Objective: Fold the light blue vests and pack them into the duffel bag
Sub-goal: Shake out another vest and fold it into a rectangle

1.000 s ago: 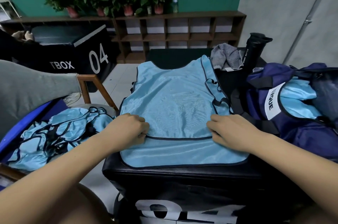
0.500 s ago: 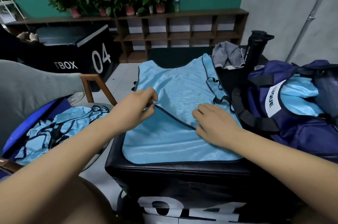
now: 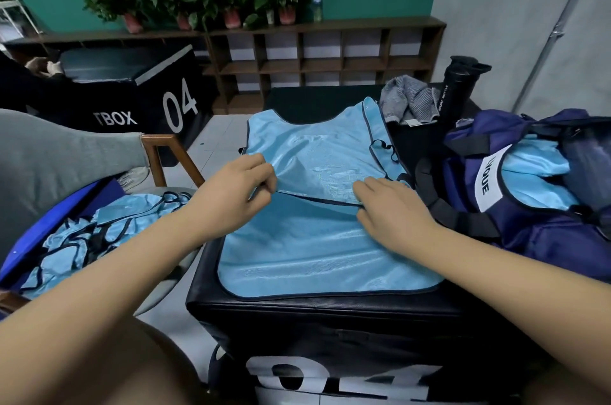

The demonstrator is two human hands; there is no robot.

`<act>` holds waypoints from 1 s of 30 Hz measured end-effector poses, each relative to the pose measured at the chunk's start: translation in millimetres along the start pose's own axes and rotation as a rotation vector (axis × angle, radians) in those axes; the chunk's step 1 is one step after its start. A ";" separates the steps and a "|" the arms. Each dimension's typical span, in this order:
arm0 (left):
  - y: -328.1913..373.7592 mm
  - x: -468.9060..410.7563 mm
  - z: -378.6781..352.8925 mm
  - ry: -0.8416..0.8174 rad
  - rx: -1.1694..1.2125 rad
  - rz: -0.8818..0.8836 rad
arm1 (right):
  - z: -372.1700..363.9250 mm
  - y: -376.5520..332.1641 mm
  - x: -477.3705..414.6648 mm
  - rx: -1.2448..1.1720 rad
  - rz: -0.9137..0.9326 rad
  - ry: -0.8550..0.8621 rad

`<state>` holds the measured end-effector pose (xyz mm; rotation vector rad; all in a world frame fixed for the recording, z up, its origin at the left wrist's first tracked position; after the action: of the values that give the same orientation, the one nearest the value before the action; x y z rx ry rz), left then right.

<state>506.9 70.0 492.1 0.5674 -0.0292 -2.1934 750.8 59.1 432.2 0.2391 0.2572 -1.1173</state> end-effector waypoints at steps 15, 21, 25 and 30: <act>1.8 73.6 -25.1 -0.140 0.139 0.062 | 51.0 38.5 92.6 -0.076 0.263 0.084; 2.0 92.9 -43.8 -0.212 0.028 -0.006 | 36.6 43.2 108.1 -0.088 0.288 0.002; 6.2 88.6 -26.9 -0.147 0.146 0.015 | 57.5 45.2 108.8 -0.066 0.262 0.080; 7.5 97.8 -38.8 -0.292 0.147 0.000 | 42.7 34.4 124.7 0.012 0.334 -0.038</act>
<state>475.7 -1.3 421.0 0.3229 -0.3475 -2.2690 837.1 -46.1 434.5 0.2605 0.1686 -0.7918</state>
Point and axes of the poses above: each hand's wrist, its own x-axis away from the middle knuckle, its own z-axis out of the back of the hand, y = z × x, the point moved 8 cm from there along -x, towards the middle knuckle, and after that the axes turned 3 degrees about z, right-handed, at the moved point
